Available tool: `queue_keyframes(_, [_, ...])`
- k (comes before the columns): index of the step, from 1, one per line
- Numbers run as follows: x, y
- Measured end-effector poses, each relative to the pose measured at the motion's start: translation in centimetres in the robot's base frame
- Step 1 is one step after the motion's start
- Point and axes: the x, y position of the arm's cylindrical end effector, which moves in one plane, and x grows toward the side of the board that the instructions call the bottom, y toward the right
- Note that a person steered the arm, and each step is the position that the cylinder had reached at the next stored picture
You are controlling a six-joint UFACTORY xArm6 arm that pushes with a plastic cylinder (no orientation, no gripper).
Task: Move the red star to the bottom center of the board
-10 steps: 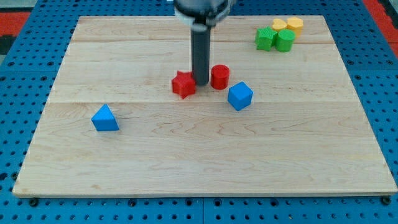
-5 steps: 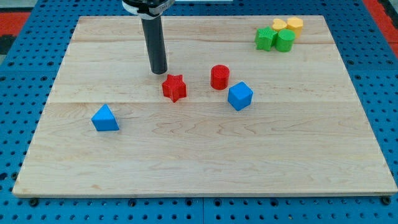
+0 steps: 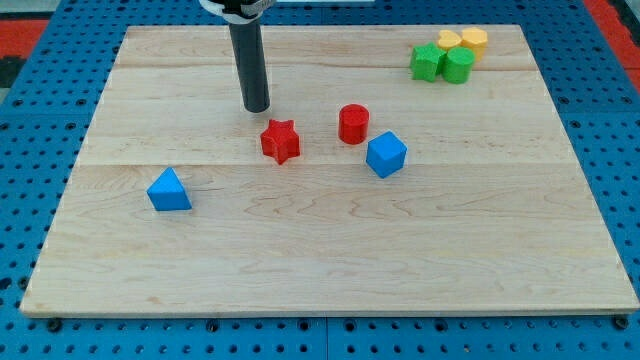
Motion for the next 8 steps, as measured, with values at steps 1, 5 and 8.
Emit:
queue_keyframes(1, [0.8,-1.3])
queue_keyframes(5, [5.0,1.7])
queue_keyframes(8, [12.7,7.1])
